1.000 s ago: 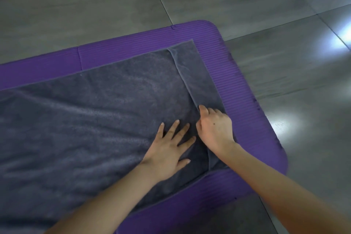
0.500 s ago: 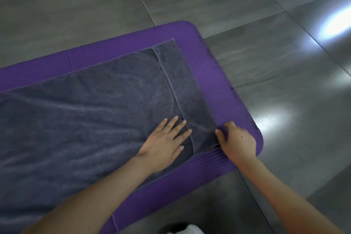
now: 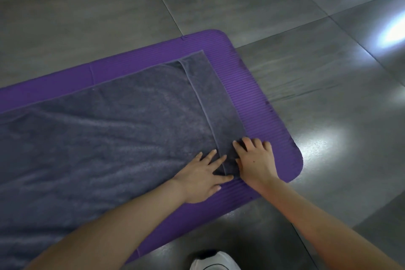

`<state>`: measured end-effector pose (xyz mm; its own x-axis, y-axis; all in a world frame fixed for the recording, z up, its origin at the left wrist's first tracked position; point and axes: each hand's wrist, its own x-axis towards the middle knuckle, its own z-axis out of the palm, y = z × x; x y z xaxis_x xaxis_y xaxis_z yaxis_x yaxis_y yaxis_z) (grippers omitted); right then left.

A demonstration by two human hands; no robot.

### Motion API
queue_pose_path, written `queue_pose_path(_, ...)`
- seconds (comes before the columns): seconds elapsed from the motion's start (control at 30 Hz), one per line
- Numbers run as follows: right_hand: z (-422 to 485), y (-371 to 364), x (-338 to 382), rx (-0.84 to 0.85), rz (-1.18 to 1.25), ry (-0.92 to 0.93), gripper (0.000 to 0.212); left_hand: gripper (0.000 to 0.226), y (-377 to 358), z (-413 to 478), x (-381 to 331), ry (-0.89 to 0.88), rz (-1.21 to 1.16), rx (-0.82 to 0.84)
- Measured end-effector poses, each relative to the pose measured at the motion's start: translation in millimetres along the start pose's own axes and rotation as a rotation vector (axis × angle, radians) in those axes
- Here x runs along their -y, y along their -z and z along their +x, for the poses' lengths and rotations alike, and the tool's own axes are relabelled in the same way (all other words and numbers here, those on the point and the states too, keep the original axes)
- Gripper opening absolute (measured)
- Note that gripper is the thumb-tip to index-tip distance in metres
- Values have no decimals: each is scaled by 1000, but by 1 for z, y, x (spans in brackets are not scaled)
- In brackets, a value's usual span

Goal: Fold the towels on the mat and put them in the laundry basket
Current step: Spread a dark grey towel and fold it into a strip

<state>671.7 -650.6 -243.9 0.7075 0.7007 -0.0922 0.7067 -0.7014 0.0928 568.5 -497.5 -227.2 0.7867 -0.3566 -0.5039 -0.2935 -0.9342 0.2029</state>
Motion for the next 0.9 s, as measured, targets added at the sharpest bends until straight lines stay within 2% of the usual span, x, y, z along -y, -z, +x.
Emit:
queue_pose_path(0.07, 9, 10, 6, -3, -35, -44, 31, 47, 5, -12, 9, 3, -13, -27)
queue_pose_path(0.2, 38, 45, 47, -60, 20, -14, 31, 50, 10, -61, 38, 69, 35, -7)
queue_pose_path(0.3, 63, 65, 99, -129, 97, 150, 26, 51, 13, -105, 69, 107, 132, 145)
queue_pose_path(0.37, 78, 78, 136, -142, 99, 287, 24, 51, 15, -140, 89, 160, 183, 190)
queue_pose_path(0.5, 93, 104, 208, -169, -32, 556, 29, 47, -12, -241, 123, 324, 150, 95)
queue_pose_path(0.57, 93, 113, 243, -146, -104, 682, 32, 42, -39, -300, 134, 378, 154, -49)
queue_pose_path(0.67, 92, 122, 290, -90, -183, 871, 34, 36, -99, -372, 143, 691, 38, -143)
queue_pose_path(0.77, 81, 127, 335, 4, -289, 1031, 31, 23, -168, -414, 137, 1065, -180, -281)
queue_pose_path(0.83, 76, 115, 363, 171, -337, 1068, 37, 10, -208, -437, 133, 1279, -294, -381)
queue_pose_path(0.9, 62, 101, 393, 187, -249, 1110, 45, 9, -247, -460, 130, 1460, -394, -436)
